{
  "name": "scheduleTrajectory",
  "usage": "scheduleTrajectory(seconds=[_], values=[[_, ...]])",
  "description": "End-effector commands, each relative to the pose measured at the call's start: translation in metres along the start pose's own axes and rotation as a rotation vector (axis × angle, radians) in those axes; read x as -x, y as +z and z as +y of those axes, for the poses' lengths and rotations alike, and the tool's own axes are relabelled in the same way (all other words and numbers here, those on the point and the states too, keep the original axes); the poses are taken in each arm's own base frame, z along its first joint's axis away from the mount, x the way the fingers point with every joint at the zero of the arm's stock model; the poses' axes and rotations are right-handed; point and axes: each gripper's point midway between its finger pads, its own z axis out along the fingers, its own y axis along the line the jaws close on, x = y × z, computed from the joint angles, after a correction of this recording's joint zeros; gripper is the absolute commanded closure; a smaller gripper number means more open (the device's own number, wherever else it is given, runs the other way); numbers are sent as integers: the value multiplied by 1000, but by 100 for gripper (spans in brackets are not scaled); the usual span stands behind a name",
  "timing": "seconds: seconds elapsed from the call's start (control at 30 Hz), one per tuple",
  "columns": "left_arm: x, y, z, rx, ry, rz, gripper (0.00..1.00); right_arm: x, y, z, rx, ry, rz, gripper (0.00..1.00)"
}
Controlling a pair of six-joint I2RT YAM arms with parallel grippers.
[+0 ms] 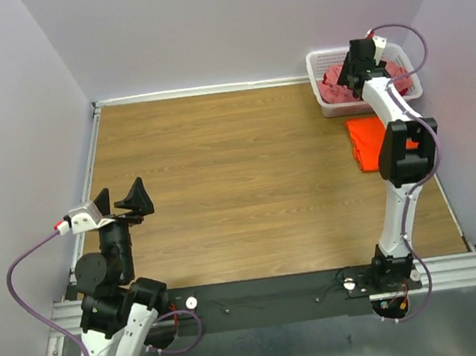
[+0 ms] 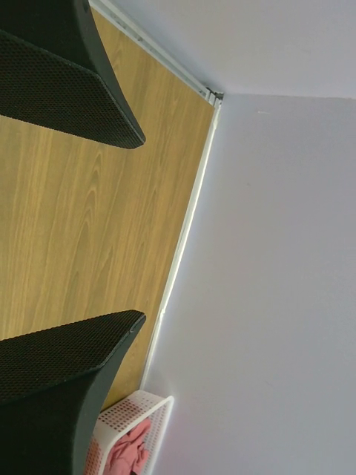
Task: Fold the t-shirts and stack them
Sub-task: Grab the tshirt from the pile
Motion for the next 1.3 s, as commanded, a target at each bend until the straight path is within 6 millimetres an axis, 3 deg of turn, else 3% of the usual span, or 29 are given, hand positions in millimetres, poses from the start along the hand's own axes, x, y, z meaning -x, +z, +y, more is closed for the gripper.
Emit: scheduleTrajectory(seconds=[0.0, 0.03, 0.07, 0.17, 0.23, 0.3, 0.37, 0.43, 0.47, 0.57, 0.67, 0.73, 0.77, 0.83, 0.87, 0.93, 0.97, 1.03, 1.1, 1.27], values=[[0, 2, 4, 27, -3, -7, 2, -27, 31, 19, 50, -59, 61, 24], [2, 1, 4, 26, -3, -12, 2, -28, 35, 21, 51, -57, 62, 24], [2, 1, 5, 26, -2, -15, 3, -44, 46, 23, 51, -70, 89, 25], [3, 1, 7, 40, -5, -24, 3, -51, 52, 30, 85, -79, 109, 35], [3, 1, 8, 42, -2, -23, 3, -48, 52, 30, 84, -86, 102, 50], [2, 1, 7, 41, -1, -20, 3, -27, 40, 28, 83, -96, 60, 65], [2, 2, 8, 43, 0, -19, 3, -3, 25, 26, 84, -102, 14, 71], [2, 2, 7, 38, -1, -19, 3, 20, 9, 23, 90, -121, -32, 84], [2, 2, 7, 40, 0, -18, 3, 44, -10, 22, 100, -115, -81, 88], [2, 2, 6, 34, 1, -18, 3, 88, -47, 21, 138, -129, -171, 95], [1, 2, 5, 29, 4, -17, 3, 116, -78, 26, 191, -156, -238, 97], [1, 2, 5, 28, 5, -17, 3, 138, -105, 31, 233, -164, -292, 99], [1, 2, 4, 23, 4, -15, 3, 146, -125, 42, 294, -171, -318, 100], [1, 2, 4, 20, 7, -18, 3, 153, -148, 57, 362, -207, -352, 100], [2, 2, 3, 17, 7, -20, 3, 154, -166, 77, 432, -224, -368, 100], [2, 2, 3, 13, 9, -19, 3, 159, -196, 96, 526, -238, -400, 100], [2, 2, 2, 9, 9, -21, 3, 156, -216, 117, 609, -254, -409, 99], [2, 2, 2, 8, 10, -22, 3, 157, -240, 133, 668, -293, -441, 100], [3, 1, 2, 4, 11, -24, 3, 157, -282, 161, 804, -306, -475, 100], [4, 1, 1, -3, 10, -27, 3, 146, -361, 216, 1051, -295, -502, 99]])
